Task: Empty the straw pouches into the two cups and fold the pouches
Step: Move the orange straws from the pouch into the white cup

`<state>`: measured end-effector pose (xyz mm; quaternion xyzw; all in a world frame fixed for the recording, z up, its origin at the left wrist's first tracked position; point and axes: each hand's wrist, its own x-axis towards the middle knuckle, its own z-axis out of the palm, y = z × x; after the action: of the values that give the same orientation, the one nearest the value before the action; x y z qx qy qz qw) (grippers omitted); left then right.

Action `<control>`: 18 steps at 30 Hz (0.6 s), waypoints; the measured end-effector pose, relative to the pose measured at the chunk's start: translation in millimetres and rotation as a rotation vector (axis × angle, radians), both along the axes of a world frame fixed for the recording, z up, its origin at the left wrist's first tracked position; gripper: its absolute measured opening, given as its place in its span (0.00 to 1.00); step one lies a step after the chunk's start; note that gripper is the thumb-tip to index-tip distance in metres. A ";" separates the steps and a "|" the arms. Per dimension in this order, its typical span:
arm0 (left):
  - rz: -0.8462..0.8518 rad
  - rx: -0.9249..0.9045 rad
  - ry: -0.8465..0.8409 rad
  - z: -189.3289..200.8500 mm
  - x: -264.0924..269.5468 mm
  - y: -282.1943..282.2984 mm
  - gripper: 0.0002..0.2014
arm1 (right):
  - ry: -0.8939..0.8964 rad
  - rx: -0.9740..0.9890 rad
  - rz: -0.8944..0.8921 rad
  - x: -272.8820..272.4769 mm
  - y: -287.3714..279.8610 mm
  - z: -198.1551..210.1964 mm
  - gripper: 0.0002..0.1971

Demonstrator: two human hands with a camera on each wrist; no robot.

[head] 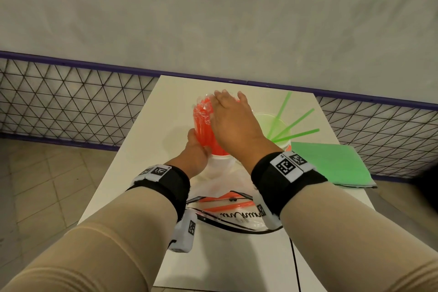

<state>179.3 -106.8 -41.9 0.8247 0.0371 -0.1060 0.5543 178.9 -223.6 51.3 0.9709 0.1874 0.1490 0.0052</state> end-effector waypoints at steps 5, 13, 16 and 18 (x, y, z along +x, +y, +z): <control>0.016 -0.092 0.013 -12.3 7.3 -1.3 0.26 | 0.043 -0.104 -0.018 -11.6 -0.7 -15.8 0.28; 0.079 -0.082 0.057 5.4 1.0 -7.4 0.25 | 0.105 -0.145 -0.046 -23.4 -6.1 -37.0 0.37; 0.081 -0.083 0.068 5.9 0.8 -7.9 0.28 | 0.116 -0.179 -0.065 -23.2 -2.9 -36.0 0.39; 0.054 -0.040 0.079 7.4 -1.9 -7.4 0.33 | 0.147 -0.197 -0.086 -26.9 -2.2 -31.4 0.39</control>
<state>177.4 -114.3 -34.4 0.8073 0.0790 -0.1241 0.5715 151.9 -225.8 19.9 0.9811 0.1594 0.0580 0.0932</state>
